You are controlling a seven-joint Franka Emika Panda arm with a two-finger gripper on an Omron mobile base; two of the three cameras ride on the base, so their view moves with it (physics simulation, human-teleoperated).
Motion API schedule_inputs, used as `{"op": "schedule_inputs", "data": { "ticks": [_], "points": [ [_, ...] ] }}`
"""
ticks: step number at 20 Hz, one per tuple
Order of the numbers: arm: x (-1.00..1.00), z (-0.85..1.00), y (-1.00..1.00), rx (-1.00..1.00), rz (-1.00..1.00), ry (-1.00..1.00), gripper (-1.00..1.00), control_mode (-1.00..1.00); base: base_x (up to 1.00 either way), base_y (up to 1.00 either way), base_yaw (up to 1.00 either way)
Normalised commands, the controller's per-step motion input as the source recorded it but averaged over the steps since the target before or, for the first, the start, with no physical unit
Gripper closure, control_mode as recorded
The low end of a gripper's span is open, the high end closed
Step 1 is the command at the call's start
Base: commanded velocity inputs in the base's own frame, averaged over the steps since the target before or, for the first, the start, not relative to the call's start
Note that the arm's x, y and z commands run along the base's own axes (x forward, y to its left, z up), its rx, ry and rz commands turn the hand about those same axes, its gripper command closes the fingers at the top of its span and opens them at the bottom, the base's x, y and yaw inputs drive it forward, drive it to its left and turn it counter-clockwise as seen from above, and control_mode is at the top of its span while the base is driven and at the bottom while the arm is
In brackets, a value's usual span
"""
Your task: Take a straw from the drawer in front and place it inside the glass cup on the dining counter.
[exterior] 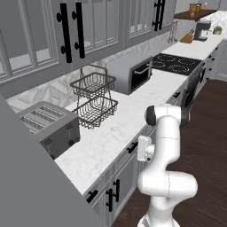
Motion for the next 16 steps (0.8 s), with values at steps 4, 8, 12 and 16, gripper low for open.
{"op": "schedule_inputs", "data": {
  "ticks": [4, 8, 12, 16],
  "points": [
    [0.02, 0.0, 0.14, 0.01, -0.07, 0.0, 1.0, -1.0, 0.0, 0.0, 0.0],
    [-0.06, 0.0, -0.13, 0.0, 0.0, 0.01, 1.0, -1.0, 0.0, 0.0, 0.0],
    [-0.29, 0.0, -0.37, 0.01, -0.02, 0.0, 1.0, -1.0, 0.0, 0.0, 0.0],
    [-0.48, 0.0, -0.76, 0.08, -0.02, 0.0, 1.0, -1.0, 0.0, 0.0, 0.0]
  ]
}}
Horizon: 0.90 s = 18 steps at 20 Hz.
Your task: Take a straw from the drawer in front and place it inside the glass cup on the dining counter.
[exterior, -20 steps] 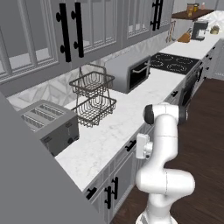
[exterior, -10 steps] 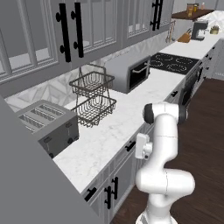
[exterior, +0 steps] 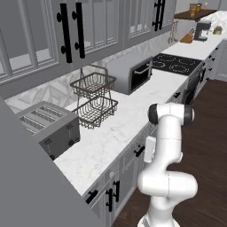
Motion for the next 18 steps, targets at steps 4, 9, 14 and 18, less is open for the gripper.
{"op": "schedule_inputs", "data": {
  "ticks": [4, 9, 14, 18],
  "points": [
    [-0.65, 0.0, -0.96, 0.15, -0.04, 0.0, 1.0, -1.0, 0.0, 0.0, 0.0],
    [-0.72, 0.0, -0.97, 0.16, -0.05, 0.0, 1.0, -1.0, 0.0, 0.0, 0.0],
    [-0.38, -0.09, -0.64, 0.07, -0.06, 0.04, -1.0, -1.0, 0.0, 0.0, 0.0],
    [-0.11, -0.17, -0.09, -0.03, 0.0, 0.05, -1.0, -1.0, 0.0, 0.0, 0.0]
  ]
}}
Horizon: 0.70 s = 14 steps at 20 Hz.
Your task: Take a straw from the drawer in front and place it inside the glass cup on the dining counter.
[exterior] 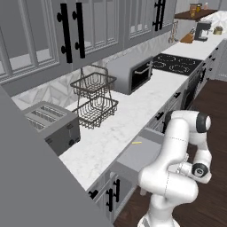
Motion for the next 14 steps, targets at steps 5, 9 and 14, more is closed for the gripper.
{"op": "schedule_inputs", "data": {
  "ticks": [5, 9, 14],
  "points": [
    [-0.36, 0.17, -0.49, 0.01, 0.0, 0.01, -1.0, -1.0, 0.0, 0.0, 0.0],
    [-0.08, 0.59, -0.25, 0.0, 0.0, 0.0, -1.0, -1.0, 0.0, 0.0, 0.0],
    [-0.01, 0.84, -0.01, -0.13, 0.0, 0.0, -1.0, -1.0, 0.0, 0.0, 0.0]
  ]
}}
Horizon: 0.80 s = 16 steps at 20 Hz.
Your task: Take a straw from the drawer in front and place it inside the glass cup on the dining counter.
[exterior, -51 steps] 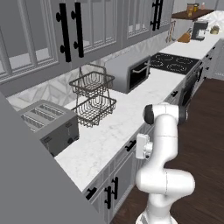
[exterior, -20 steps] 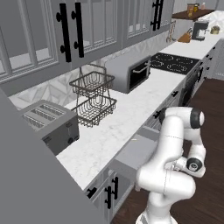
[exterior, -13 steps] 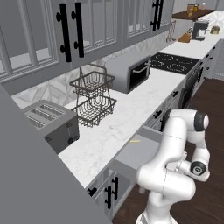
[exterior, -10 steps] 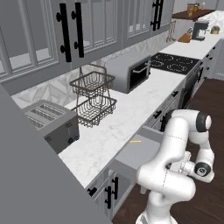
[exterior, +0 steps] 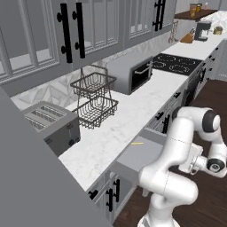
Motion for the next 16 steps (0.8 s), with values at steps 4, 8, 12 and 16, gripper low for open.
{"op": "schedule_inputs", "data": {
  "ticks": [4, 8, 12, 16],
  "points": [
    [0.01, 0.96, 0.32, -0.29, 0.04, -0.06, -1.0, -1.0, 0.0, 0.0, 0.0],
    [0.04, 1.0, 0.28, -0.31, 0.12, -0.08, -1.0, -1.0, 0.0, 0.0, 0.0],
    [0.03, 0.91, 0.48, -0.32, 0.17, -0.02, -1.0, -1.0, 0.0, 0.0, 0.0],
    [0.03, 0.5, 0.61, -0.39, 0.15, 0.02, -1.0, -1.0, 0.0, 0.0, 0.0]
  ]
}}
